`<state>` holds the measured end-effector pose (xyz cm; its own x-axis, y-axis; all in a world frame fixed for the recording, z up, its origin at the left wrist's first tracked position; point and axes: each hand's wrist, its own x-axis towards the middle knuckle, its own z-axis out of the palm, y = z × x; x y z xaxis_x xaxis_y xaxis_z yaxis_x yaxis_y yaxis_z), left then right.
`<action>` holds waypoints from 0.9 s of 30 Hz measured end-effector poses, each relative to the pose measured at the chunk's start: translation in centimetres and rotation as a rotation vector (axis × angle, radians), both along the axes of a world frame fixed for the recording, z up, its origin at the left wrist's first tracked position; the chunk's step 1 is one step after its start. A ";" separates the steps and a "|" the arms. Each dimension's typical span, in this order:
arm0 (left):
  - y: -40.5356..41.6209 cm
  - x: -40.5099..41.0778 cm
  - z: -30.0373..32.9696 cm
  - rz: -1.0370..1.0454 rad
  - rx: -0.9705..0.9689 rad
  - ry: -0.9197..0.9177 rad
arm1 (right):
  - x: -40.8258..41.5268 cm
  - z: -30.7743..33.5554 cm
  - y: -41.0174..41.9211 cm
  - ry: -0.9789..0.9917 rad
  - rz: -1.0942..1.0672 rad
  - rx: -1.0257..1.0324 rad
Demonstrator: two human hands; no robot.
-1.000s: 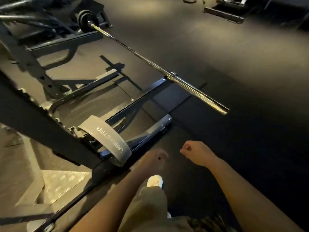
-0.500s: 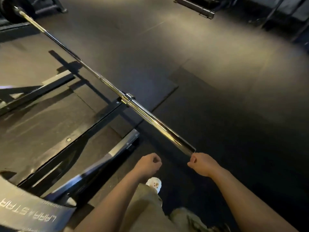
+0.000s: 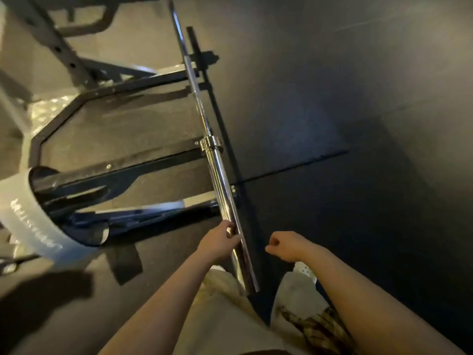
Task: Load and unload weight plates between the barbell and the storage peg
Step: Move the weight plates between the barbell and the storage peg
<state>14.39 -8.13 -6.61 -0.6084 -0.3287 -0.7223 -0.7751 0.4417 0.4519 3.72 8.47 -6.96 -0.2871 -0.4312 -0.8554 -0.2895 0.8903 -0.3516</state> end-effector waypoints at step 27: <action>-1.6 -29.9 0.2 0.430 0.000 0.217 | -36.1 1.2 -9.2 0.131 0.028 -0.228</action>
